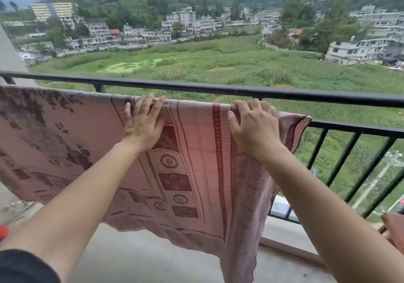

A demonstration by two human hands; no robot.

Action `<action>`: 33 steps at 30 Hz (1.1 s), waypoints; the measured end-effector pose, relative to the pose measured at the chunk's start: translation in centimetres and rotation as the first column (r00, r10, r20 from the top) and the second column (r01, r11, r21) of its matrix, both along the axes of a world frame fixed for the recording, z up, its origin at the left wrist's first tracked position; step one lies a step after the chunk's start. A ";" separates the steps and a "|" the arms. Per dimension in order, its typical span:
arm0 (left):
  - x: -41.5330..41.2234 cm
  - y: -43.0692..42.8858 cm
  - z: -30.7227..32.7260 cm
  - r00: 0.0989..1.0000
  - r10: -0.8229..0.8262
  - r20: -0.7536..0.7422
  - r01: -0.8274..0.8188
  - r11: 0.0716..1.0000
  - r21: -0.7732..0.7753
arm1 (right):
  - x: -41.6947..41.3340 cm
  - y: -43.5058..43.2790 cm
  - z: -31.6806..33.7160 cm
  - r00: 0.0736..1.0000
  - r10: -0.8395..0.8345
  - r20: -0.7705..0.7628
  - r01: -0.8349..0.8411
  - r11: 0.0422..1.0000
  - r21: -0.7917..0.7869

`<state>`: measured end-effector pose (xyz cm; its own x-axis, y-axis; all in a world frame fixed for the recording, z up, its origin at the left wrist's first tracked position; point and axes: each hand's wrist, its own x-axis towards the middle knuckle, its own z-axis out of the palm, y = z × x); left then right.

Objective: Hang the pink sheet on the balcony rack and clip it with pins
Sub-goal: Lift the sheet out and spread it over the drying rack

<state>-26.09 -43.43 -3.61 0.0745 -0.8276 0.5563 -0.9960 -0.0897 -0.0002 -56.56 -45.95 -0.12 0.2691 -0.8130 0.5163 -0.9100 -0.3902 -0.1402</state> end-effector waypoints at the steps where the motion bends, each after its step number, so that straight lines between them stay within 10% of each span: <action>1: 0.5 -0.1 0.2 1.000 -0.026 0.010 0.026 0.999 -0.024 | 0.5 0.1 -0.2 0.999 -0.044 0.007 0.044 0.999 -0.007; 6: 5.9 -0.2 0.5 0.995 0.042 -0.087 -0.045 0.998 -0.044 | 4.0 0.5 -0.2 0.993 -0.117 -0.032 0.118 0.993 0.002; 14: 24.6 1.6 1.7 0.982 0.102 0.158 -0.132 0.972 0.192 | 22.9 1.5 -0.1 0.994 -0.036 -0.101 0.035 0.999 -0.004; 21: 42.5 6.0 1.9 0.918 0.381 -0.110 -0.296 0.843 0.448 | 40.0 0.7 -0.2 0.991 -0.008 -0.135 0.009 1.000 0.008; 33: 62.1 11.0 -1.7 0.868 0.470 -0.162 -0.418 0.866 0.274 | 69.2 -0.8 -0.2 0.936 0.269 -0.227 -0.291 0.954 -0.071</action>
